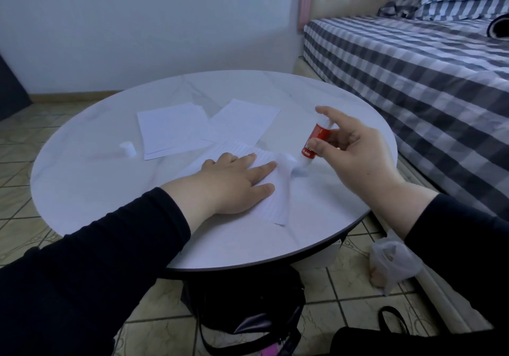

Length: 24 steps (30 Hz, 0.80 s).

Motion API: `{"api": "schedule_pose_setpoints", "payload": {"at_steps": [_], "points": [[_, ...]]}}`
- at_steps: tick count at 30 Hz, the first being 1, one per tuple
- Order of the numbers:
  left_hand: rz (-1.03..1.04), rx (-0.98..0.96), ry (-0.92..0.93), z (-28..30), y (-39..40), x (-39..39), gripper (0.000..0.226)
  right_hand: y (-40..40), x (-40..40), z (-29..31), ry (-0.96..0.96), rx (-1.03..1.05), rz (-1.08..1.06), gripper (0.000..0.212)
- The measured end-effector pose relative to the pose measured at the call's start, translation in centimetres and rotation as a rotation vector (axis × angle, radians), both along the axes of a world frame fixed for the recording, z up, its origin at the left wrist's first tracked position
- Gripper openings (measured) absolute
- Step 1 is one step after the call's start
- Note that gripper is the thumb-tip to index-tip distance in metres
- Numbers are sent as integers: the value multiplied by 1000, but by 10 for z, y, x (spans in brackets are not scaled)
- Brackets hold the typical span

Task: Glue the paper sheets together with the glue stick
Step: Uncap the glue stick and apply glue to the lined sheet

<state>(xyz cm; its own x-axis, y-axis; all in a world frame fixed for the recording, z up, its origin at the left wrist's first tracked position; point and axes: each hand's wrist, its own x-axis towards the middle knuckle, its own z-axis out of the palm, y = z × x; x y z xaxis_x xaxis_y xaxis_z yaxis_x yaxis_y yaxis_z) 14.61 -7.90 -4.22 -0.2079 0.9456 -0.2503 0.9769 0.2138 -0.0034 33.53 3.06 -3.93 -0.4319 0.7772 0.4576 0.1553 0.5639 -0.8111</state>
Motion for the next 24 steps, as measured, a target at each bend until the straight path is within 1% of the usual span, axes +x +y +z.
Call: {"api": "schedule_pose_setpoints", "payload": {"at_steps": [2, 4, 5, 7, 8, 10, 12, 16, 20, 22, 24], "points": [[-16, 23, 16, 0, 0, 0, 52, 3, 3, 7, 73, 15, -48, 49], [-26, 28, 9, 0, -1, -1, 50, 5, 6, 14, 87, 25, -105, 48], [-29, 23, 6, 1, -1, -1, 48, 5, 8, 17, 94, 18, -109, 47], [-30, 18, 9, 1, -2, 0, 48, 2, 7, 16, 112, -36, -44, 48], [-29, 24, 11, 1, -2, 0, 48, -1, 6, 14, 98, -62, 3, 49], [-32, 44, 10, 0, 0, 1, 49, -6, 1, 4, 4, -83, 52, 50], [-41, 54, -20, -3, 0, 0, 50, -9, -2, -3, -74, -79, 53, 49], [-54, 46, -86, -6, 0, -3, 51, -3, -3, -9, -128, -52, -1, 48], [-56, 53, -79, -7, -1, -6, 52, 2, -1, -9, -88, -49, -49, 52], [-48, 57, -82, -7, -1, -6, 51, -2, 1, -7, -23, -81, -7, 51], [-37, 65, -78, -8, 0, -4, 52, -10, 0, -6, -14, -108, 71, 50]]}}
